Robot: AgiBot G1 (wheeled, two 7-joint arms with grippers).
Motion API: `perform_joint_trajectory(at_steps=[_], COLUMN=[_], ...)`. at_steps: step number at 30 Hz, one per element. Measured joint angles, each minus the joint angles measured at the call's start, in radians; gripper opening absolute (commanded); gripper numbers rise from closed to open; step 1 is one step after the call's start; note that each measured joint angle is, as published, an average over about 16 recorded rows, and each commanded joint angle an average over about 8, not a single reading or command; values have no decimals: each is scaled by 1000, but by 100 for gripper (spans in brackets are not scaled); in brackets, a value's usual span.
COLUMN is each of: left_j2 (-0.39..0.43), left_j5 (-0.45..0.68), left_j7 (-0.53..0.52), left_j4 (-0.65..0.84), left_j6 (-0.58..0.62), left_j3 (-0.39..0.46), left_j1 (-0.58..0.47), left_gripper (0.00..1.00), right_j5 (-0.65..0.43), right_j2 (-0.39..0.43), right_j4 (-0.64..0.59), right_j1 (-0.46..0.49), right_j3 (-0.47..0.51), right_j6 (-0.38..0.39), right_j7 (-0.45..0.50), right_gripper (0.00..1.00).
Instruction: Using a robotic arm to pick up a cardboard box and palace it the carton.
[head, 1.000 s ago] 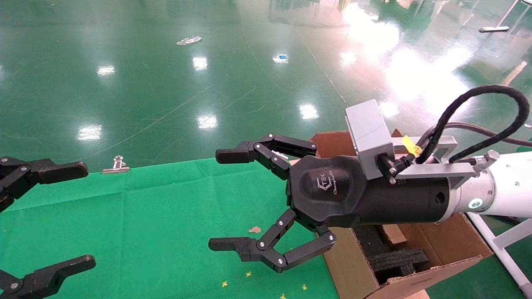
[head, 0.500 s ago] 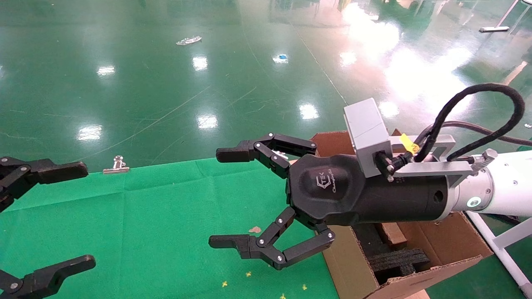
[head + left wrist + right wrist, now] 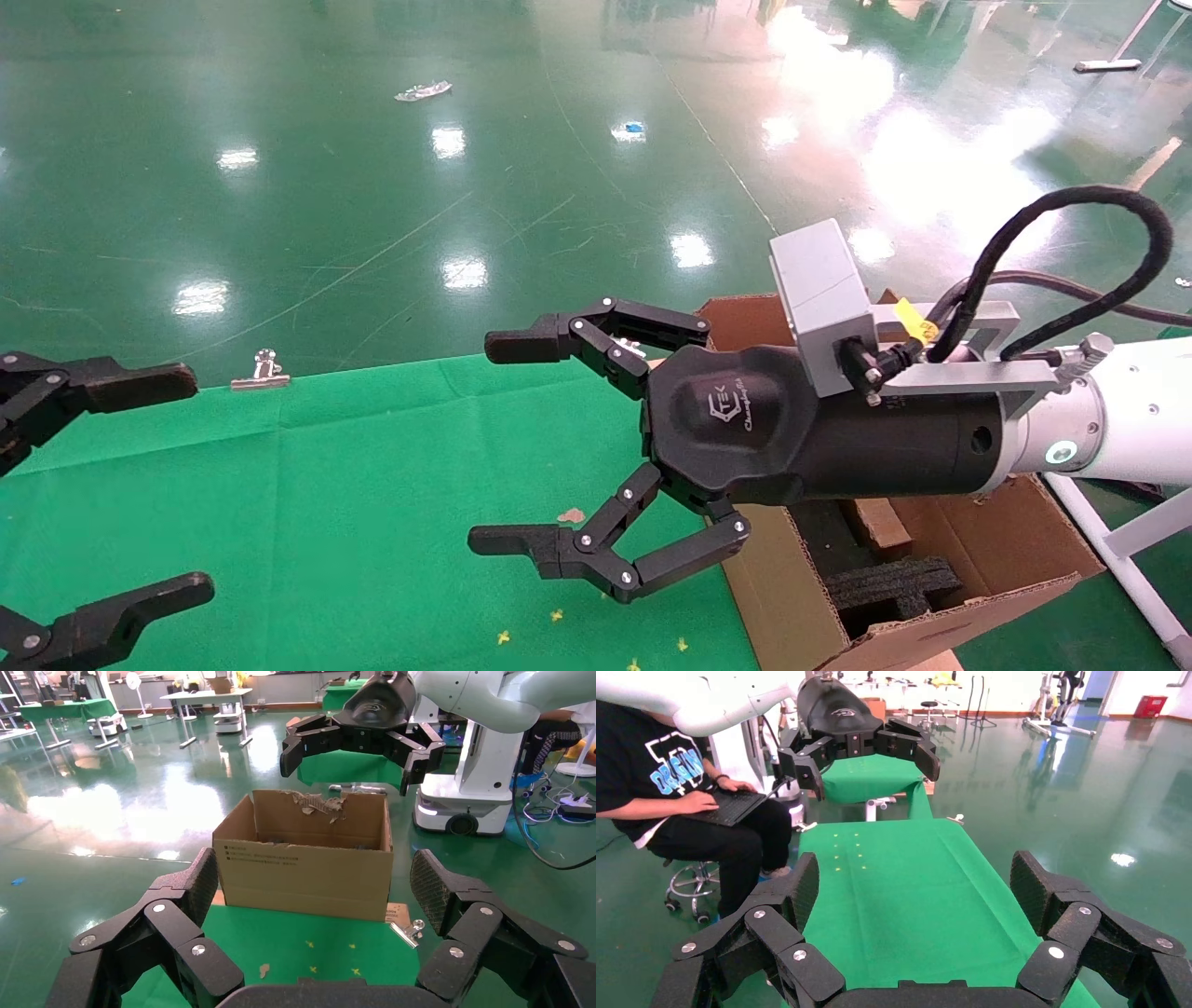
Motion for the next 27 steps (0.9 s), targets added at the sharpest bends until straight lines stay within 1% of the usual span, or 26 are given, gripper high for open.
perform_joint_trajectory(at_steps=[27], left_j2=[0], left_j5=[0], left_j7=[0], left_j4=[0], left_j6=[0], left_j3=[0], left_j1=[0], left_gripper=[100], right_j5=[0], right_j2=[0], right_j4=[-1], right_j1=[1], right_j3=[-1], right_j6=[0], right_j7=[0], right_gripper=[100])
